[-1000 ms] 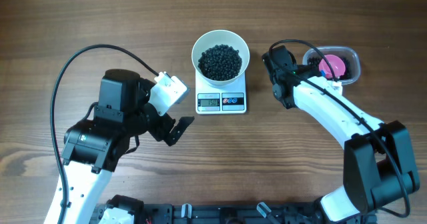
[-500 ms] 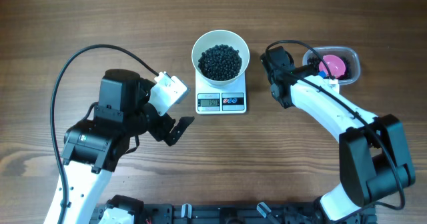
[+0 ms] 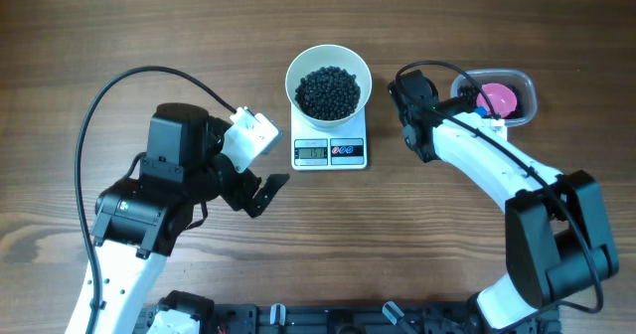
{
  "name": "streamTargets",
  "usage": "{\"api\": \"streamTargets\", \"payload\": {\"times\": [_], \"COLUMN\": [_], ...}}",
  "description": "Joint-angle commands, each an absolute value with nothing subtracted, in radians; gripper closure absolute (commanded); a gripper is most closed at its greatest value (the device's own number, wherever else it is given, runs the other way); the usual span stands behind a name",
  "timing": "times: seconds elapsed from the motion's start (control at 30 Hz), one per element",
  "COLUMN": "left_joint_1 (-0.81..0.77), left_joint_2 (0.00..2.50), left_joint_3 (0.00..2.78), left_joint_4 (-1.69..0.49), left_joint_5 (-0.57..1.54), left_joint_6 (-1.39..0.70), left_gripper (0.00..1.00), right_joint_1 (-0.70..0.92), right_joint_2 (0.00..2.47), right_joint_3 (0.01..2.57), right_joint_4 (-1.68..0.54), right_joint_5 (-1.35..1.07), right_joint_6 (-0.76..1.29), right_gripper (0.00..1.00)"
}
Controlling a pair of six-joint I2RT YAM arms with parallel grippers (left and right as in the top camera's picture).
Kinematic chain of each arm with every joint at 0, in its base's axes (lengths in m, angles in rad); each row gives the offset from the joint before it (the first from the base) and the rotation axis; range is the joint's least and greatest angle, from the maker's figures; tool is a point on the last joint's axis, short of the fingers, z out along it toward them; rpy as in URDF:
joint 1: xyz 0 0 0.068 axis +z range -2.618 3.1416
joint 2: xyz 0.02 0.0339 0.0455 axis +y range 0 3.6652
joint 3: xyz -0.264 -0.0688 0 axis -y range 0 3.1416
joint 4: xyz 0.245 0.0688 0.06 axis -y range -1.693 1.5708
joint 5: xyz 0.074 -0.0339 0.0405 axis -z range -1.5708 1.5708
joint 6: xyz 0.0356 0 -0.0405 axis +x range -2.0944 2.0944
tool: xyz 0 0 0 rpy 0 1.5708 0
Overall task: Scoop item into bowl and weigh 150g on scale
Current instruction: 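Dip the scoop into the bean tub and fill it, then carry the filled scoop over the bowl and tip beans in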
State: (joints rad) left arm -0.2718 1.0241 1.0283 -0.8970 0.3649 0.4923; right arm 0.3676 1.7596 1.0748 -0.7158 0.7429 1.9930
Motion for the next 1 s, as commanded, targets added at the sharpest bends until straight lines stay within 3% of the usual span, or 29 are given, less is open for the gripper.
{"api": "streamTargets", "payload": {"times": [0.0,0.1,0.23,0.4,0.63,0.73,0.8,0.97], "left_joint_1": [-0.265,-0.265,-0.264,-0.265,-0.265,-0.265,-0.265,-0.265], "left_joint_2": [1.021,1.021,1.021,1.021,1.021,1.021,1.021,1.021], "left_joint_3": [1.044,1.044,1.044,1.044,1.044,1.044,1.044,1.044], "left_joint_4": [-0.896,-0.896,-0.896,-0.896,-0.896,-0.896,-0.896,-0.896], "left_joint_5": [0.374,0.374,0.374,0.374,0.374,0.374,0.374,0.374], "left_joint_6": [0.487,0.487,0.487,0.487,0.487,0.487,0.487,0.487], "left_gripper": [0.00,0.00,0.00,0.00,0.00,0.00,0.00,0.00], "right_joint_1": [0.367,0.367,0.367,0.367,0.367,0.362,0.330,0.316], "right_joint_2": [1.731,1.731,1.728,1.618,1.219,1.119,1.143,1.411], "right_joint_3": [1.071,1.071,1.071,1.074,1.079,1.140,1.250,1.448], "right_joint_4": [-0.702,-0.693,-0.724,-0.820,-0.862,-0.851,-0.851,-0.878], "right_joint_5": [0.769,0.770,0.774,0.690,0.417,0.250,0.044,-0.158], "right_joint_6": [1.991,1.992,1.992,1.985,1.396,1.016,0.776,0.301], "right_gripper": [0.62,0.72,0.94,0.95,0.95,0.95,0.95,0.95]}}
